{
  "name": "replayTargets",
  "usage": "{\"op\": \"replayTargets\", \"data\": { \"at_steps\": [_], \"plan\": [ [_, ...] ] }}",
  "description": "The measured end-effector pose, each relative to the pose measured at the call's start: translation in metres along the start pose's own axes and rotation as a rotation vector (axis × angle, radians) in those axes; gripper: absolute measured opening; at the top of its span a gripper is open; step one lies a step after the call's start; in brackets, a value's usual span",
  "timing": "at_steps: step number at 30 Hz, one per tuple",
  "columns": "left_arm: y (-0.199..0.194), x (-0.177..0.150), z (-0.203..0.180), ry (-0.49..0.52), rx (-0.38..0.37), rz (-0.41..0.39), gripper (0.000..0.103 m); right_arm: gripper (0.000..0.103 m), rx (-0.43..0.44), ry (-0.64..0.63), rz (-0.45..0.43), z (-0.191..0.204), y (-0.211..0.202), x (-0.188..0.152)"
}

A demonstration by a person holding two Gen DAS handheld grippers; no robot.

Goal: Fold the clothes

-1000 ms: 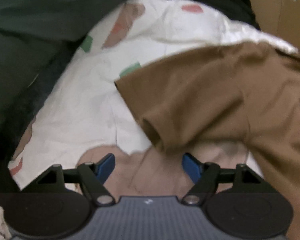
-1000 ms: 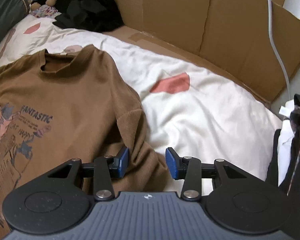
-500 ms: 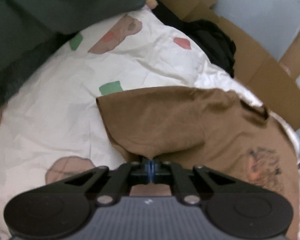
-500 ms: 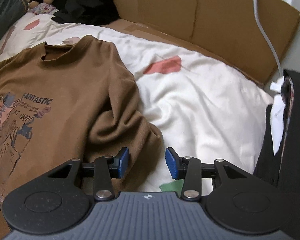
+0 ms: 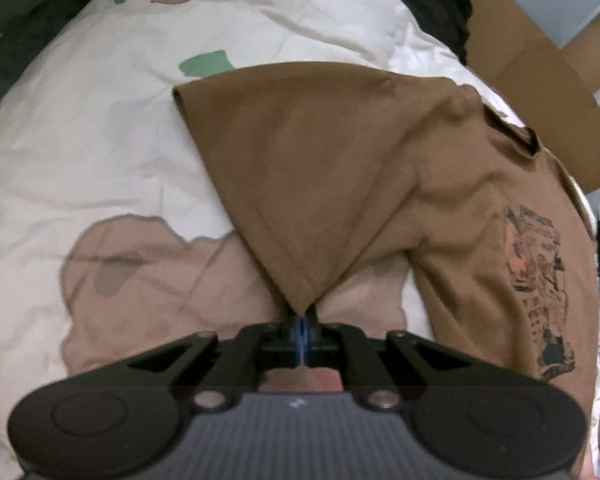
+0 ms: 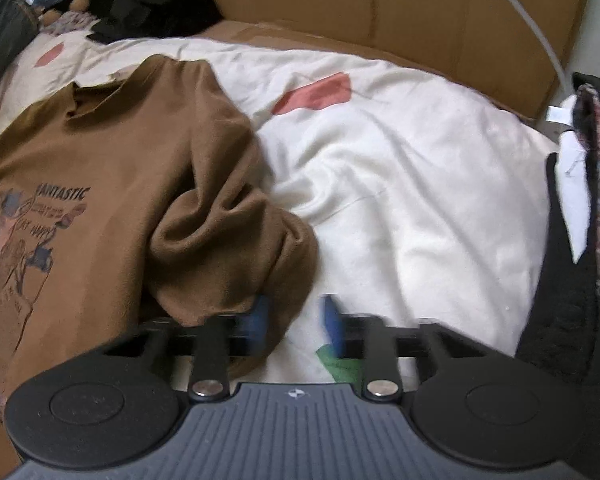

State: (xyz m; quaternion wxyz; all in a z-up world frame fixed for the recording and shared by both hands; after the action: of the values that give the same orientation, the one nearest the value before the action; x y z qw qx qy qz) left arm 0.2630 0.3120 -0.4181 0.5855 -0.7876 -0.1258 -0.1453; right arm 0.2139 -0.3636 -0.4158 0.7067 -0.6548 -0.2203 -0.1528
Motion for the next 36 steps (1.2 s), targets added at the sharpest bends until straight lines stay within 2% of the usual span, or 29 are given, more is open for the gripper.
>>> {"op": "replayTargets", "data": {
  "at_steps": [2, 3, 8, 10, 11, 12, 14, 15, 16, 20, 26, 27, 28, 31, 32, 34, 35, 36],
  "plan": [
    [-0.004, 0.004, 0.011, -0.004, 0.066, -0.017, 0.003, 0.0, -0.004, -0.013, -0.013, -0.002, -0.005, 0.002],
    [-0.009, 0.006, 0.019, -0.018, 0.104, -0.035, 0.009, 0.0, -0.007, -0.014, -0.018, -0.003, -0.008, 0.003],
    [-0.03, 0.019, 0.04, -0.116, 0.115, -0.163, 0.026, 0.0, -0.059, -0.008, -0.048, -0.02, -0.021, 0.012],
    [-0.032, 0.027, 0.042, -0.127, 0.135, -0.212, 0.045, 0.002, -0.062, -0.003, -0.055, -0.024, -0.024, 0.015],
    [-0.033, 0.031, 0.042, -0.128, 0.146, -0.222, 0.062, 0.003, -0.047, 0.015, -0.059, -0.027, -0.025, 0.019],
    [-0.034, 0.039, 0.041, -0.127, 0.163, -0.241, 0.07, 0.006, -0.023, 0.04, -0.06, -0.028, -0.026, 0.021],
    [-0.031, 0.054, 0.036, -0.12, 0.164, -0.26, 0.071, 0.023, 0.024, 0.075, -0.059, -0.025, -0.023, 0.024],
    [-0.031, 0.059, 0.038, -0.121, 0.163, -0.257, 0.073, 0.042, 0.033, 0.078, -0.066, -0.023, -0.022, 0.026],
    [-0.027, 0.065, 0.037, -0.121, 0.162, -0.25, 0.075, 0.05, 0.039, 0.077, -0.074, -0.02, -0.02, 0.028],
    [-0.009, 0.075, 0.037, -0.096, 0.171, -0.217, 0.075, 0.051, 0.044, 0.05, -0.073, -0.01, -0.009, 0.032],
    [0.009, 0.089, 0.042, -0.172, 0.157, -0.23, 0.076, 0.049, 0.06, -0.007, -0.079, 0.0, 0.009, 0.038],
    [0.011, 0.091, 0.044, -0.19, 0.157, -0.239, 0.074, 0.03, 0.064, -0.023, -0.08, 0.002, 0.012, 0.038],
    [0.013, 0.093, 0.045, -0.205, 0.156, -0.246, 0.07, 0.007, 0.066, -0.041, -0.077, 0.003, 0.013, 0.038],
    [0.019, 0.096, 0.053, -0.242, 0.175, -0.254, 0.053, 0.005, 0.055, -0.075, -0.079, 0.002, 0.013, 0.042],
    [0.02, 0.098, 0.053, -0.24, 0.181, -0.255, 0.051, 0.005, 0.044, -0.077, -0.081, -0.001, 0.012, 0.044],
    [0.02, 0.101, 0.055, -0.221, 0.206, -0.256, 0.033, 0.004, 0.003, -0.076, -0.086, -0.011, 0.009, 0.05],
    [0.019, 0.102, 0.056, -0.215, 0.215, -0.256, 0.028, 0.004, -0.007, -0.075, -0.087, -0.015, 0.008, 0.051],
    [0.017, 0.103, 0.058, -0.21, 0.229, -0.259, 0.016, 0.004, -0.052, -0.065, -0.094, -0.028, 0.003, 0.056]
  ]
}}
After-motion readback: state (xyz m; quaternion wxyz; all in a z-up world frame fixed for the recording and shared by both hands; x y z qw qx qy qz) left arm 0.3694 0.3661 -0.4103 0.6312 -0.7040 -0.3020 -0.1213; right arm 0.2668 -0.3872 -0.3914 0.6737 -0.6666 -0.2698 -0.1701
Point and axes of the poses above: each gripper's, at about its wrist camera, not at the fingertips, and y roughly the way its jaws point, z to its left, x to its top, the point moved 9 cm from there along y, roughly the way its jaws point, and after that the axes turned 4 degrees about -z, right-handed, at the moved point
